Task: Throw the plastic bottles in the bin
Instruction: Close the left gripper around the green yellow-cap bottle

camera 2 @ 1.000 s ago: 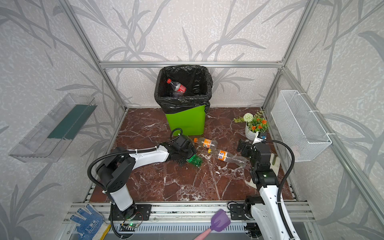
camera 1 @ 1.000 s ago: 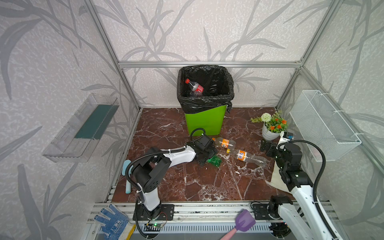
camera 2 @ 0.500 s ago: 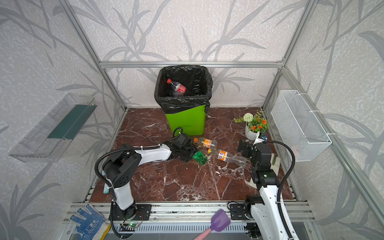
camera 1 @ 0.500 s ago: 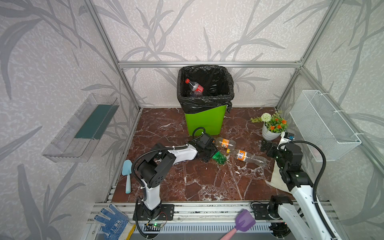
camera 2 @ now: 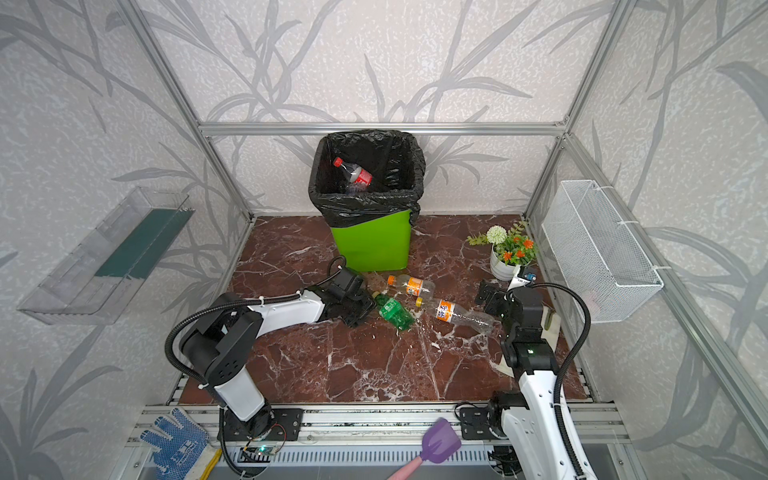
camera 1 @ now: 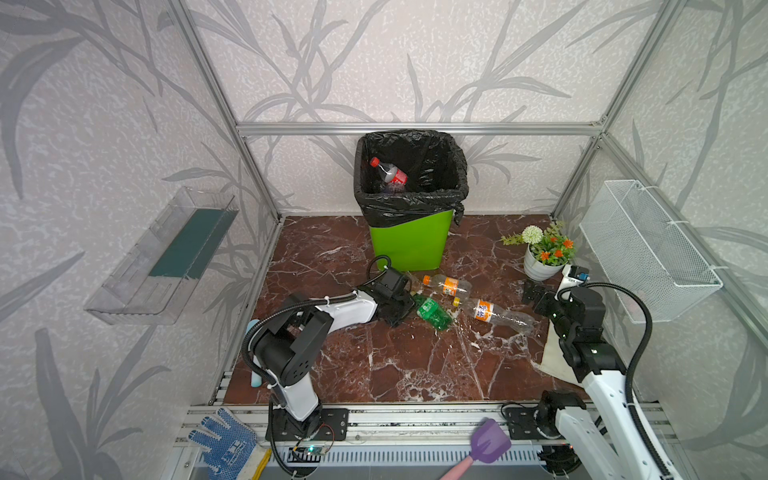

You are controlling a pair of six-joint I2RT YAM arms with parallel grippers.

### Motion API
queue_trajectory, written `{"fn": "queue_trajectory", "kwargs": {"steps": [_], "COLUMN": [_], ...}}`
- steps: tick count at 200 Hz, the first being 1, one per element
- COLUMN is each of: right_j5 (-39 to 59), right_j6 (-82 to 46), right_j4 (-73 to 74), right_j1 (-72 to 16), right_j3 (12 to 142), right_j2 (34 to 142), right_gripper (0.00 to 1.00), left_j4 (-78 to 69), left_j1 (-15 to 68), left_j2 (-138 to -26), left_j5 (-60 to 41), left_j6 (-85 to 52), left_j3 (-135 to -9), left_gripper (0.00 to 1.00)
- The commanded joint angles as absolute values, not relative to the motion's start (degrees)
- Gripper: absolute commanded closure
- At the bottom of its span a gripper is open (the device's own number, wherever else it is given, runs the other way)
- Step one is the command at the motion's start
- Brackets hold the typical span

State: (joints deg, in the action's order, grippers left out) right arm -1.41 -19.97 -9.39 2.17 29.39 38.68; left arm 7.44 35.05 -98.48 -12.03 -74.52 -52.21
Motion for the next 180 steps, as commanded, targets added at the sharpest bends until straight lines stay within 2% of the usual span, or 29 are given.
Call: {"fn": "queue_trajectory", "kwargs": {"steps": [1, 53, 75, 113, 180], "right_j5": [-1.05, -0.62, -0.62, -0.3, 0.08], "right_j6": [-20.48, -21.18, -21.57, -22.06, -21.6], "right_j4": [-9.84, -9.93, -9.89, -8.9, -7.75], "right_j1": [2.55, 2.55, 2.55, 2.63, 2.9], "right_j3": [29.09, 29.09, 28.96, 28.39, 27.65], "right_j2": [38.6, 38.54, 38.51, 39.11, 40.0], "right_gripper": [0.01, 0.01, 0.01, 0.01, 0.01], "left_j4": [13.93, 18.91, 18.54, 20.23, 24.6], "left_j1": [34.0, 35.54, 36.74, 40.09, 42.19], "left_j2": [-97.43, -93.51, -92.63, -95.05, -100.29], "left_j5": [-9.42, -5.51, -5.78, -6.0, -6.34], "left_j6": [-72.02, -61.81, -62.25, -63.55, -72.32], "left_j3": [-49.39, -56.43, -57.52, -62.48, -66.96], "left_gripper": [0.38, 0.35, 0.2, 0.05, 0.02]}}
